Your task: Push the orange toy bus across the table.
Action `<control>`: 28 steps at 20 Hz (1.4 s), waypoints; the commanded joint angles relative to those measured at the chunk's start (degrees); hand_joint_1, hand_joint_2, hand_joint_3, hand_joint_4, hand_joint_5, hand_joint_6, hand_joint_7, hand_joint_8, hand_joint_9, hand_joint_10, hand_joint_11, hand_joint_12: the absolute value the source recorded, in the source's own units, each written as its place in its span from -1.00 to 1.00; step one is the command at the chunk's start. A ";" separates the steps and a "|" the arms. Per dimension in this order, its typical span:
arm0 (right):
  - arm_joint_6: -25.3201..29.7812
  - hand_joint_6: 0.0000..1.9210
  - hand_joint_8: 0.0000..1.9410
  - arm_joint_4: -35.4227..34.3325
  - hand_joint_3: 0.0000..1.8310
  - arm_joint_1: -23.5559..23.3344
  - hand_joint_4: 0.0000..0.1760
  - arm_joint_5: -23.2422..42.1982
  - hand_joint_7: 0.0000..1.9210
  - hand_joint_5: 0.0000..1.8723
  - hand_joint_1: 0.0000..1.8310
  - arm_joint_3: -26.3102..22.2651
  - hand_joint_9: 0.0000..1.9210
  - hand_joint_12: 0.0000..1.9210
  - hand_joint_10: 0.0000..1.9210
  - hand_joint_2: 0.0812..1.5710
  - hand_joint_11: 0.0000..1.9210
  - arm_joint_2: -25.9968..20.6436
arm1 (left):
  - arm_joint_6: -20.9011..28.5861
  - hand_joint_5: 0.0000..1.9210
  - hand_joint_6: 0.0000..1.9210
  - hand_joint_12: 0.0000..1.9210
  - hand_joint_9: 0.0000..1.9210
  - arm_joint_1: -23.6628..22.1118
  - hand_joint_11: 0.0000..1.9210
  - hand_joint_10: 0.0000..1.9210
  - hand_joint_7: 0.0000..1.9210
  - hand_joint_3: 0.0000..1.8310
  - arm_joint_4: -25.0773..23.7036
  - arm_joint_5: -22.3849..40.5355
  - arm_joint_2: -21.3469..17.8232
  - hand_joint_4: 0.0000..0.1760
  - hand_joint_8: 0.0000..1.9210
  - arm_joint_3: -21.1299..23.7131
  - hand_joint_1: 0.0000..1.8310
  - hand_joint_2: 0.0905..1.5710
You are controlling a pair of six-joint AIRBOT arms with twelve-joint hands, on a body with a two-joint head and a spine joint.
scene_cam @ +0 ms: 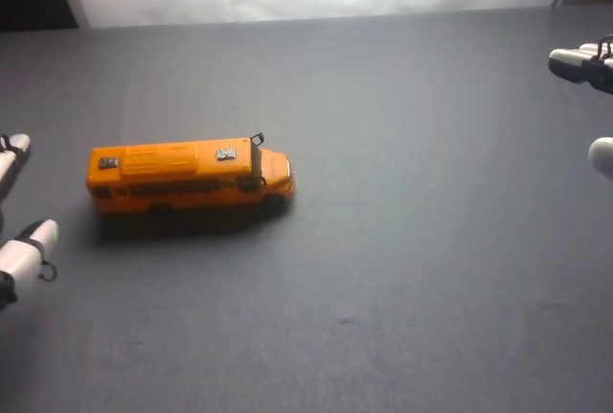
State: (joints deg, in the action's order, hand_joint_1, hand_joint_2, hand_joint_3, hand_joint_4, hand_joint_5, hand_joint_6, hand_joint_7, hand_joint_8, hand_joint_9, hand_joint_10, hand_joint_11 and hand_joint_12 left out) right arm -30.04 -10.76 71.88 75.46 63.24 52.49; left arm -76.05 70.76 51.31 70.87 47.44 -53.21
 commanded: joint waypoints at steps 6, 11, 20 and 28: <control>0.51 -1.00 -1.00 -0.83 -1.00 -0.35 -1.00 6.76 -0.68 -0.69 -0.65 0.37 -0.74 -0.86 -1.00 0.84 -0.81 0.03 | -0.16 -0.94 -1.00 -0.96 -1.00 -1.74 -1.00 -1.00 -0.99 -1.00 -2.57 0.79 1.78 -1.00 -1.00 -1.96 -0.80 0.88; 0.54 -1.00 -0.99 -0.83 -1.00 -0.34 -1.00 6.76 -0.67 -0.68 -0.65 0.36 -0.72 -0.86 -0.99 0.85 -0.78 0.03 | -0.16 -0.94 -0.99 -1.00 -1.00 -2.73 -1.00 -1.00 -0.99 -1.00 -4.33 -0.81 2.99 -1.00 -1.00 -2.27 -0.79 0.89; 0.60 -1.00 -1.00 -0.83 -1.00 -0.31 -1.00 6.76 -0.67 -0.69 -0.67 0.37 -0.70 -0.89 -1.00 0.85 -0.75 0.02 | -0.15 -0.97 -1.00 -1.00 -1.00 -4.54 -1.00 -1.00 -1.00 -1.00 -8.64 -0.11 4.82 -1.00 -1.00 -1.21 -0.69 0.86; 0.63 -1.00 -1.00 -0.83 -1.00 -0.29 -1.00 6.77 -0.67 -0.67 -0.67 0.36 -0.70 -0.90 -1.00 0.85 -0.75 0.02 | -0.13 -0.97 -0.99 -1.00 -1.00 -6.19 -1.00 -1.00 -1.00 -1.00 -10.49 0.30 5.87 -1.00 -1.00 -1.10 -0.80 0.85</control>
State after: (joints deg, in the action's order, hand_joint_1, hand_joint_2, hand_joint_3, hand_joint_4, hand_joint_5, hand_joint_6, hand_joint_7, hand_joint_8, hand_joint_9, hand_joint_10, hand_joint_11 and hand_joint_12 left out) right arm -29.87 -10.74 71.90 75.11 63.24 52.53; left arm -76.09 65.19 43.81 64.73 52.95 -54.46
